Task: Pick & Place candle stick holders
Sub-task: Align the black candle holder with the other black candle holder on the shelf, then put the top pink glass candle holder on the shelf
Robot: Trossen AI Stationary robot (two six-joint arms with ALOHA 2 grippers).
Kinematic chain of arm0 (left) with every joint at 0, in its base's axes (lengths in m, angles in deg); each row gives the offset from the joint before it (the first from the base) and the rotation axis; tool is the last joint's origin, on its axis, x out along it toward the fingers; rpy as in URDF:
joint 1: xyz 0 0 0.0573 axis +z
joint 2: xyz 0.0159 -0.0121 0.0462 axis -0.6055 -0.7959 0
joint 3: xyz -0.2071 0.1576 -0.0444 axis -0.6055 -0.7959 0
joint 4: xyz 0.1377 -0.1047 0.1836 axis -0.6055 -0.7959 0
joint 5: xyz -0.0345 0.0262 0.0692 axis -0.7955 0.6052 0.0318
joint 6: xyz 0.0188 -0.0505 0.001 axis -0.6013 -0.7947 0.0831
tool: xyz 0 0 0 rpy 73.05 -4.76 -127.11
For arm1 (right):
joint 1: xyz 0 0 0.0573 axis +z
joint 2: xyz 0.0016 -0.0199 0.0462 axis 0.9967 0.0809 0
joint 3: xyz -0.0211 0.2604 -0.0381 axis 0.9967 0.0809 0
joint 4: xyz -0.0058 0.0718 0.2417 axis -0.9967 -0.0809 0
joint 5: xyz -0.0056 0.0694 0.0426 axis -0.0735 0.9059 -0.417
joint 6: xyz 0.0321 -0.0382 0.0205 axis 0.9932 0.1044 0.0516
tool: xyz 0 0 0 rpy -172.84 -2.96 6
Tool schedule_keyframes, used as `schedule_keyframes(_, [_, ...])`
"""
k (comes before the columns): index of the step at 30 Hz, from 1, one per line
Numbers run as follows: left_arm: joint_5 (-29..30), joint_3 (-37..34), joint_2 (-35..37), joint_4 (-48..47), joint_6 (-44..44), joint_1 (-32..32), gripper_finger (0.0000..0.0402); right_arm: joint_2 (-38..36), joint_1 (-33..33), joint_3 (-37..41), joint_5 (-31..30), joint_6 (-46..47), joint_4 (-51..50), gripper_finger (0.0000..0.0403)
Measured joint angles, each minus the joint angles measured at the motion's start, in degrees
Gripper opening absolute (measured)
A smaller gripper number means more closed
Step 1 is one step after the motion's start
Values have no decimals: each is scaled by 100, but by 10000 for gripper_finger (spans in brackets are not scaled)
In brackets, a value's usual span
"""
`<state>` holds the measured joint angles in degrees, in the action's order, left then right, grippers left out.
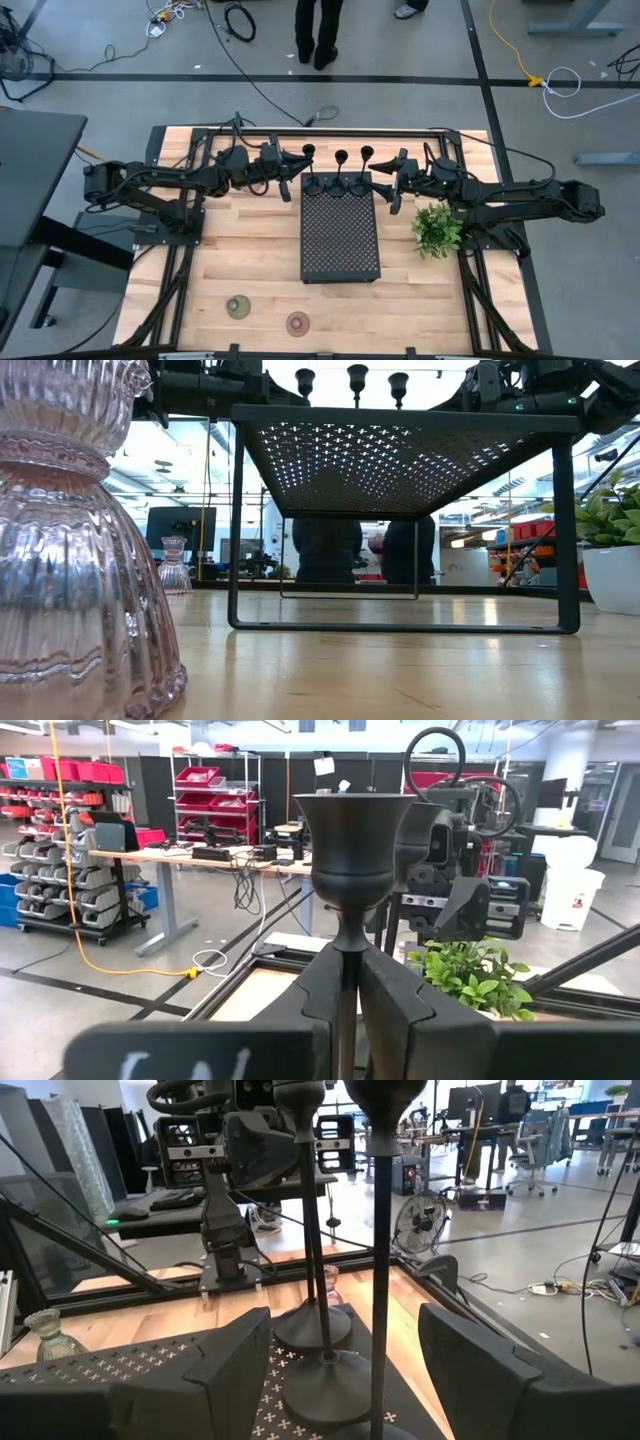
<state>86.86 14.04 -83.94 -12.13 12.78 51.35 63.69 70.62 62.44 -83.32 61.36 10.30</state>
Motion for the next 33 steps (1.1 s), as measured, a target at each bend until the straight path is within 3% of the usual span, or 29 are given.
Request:
schedule_keyframes(14, [156,-14,0,-84,157,-24,47,0,1,0,2,2,-4,256])
schedule_keyframes(25, [-55,-20,2,-61,160,-22,170,0,0,0,0,28,-7,256])
schedule_keyframes(33, [-176,-20,6,-53,161,-22,223,0,0,0,0,66,-7,256])
